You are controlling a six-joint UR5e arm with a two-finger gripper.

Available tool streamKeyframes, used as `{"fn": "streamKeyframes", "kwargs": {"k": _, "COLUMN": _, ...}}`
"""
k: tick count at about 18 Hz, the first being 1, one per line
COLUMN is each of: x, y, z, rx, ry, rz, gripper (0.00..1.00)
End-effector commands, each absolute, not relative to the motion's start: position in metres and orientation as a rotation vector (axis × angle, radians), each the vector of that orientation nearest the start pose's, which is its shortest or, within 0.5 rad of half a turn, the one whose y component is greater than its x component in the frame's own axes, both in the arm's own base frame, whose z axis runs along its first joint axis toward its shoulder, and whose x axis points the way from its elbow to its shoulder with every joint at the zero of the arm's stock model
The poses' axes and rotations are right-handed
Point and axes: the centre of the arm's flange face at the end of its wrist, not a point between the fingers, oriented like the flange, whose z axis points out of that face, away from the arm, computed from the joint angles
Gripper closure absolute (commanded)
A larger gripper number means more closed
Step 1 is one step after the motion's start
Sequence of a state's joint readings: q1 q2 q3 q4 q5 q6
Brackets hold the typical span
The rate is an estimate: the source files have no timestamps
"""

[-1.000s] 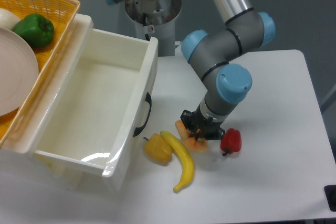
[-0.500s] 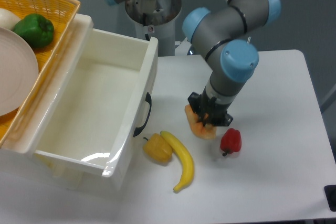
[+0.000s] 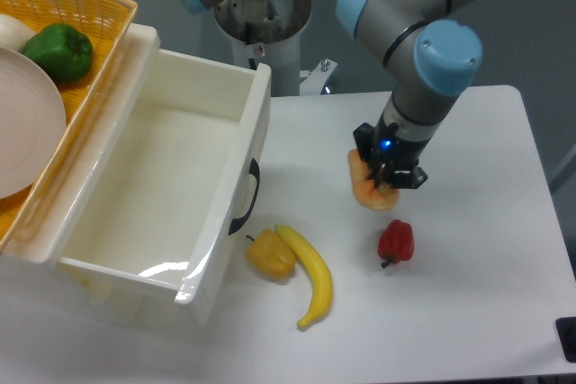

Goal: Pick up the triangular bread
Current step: 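Lift the gripped bread slice up off the table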

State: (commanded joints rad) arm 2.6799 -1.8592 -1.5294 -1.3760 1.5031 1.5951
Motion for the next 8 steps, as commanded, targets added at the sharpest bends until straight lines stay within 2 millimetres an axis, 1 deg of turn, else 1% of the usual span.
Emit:
{"fn": "streamKeyframes", "kwargs": {"k": 7, "x": -0.4707, "y": 0.3886, "z": 0.3704, "rx": -2.994, "ry": 0.779, "rz": -0.100, "gripper": 0.91}}
{"fn": "streamKeyframes", "kwargs": {"k": 8, "x": -0.4725, "y": 0.3854, "z": 0.3689, "rx": -2.995, "ry": 0.777, "rz": -0.104, "gripper": 0.91}}
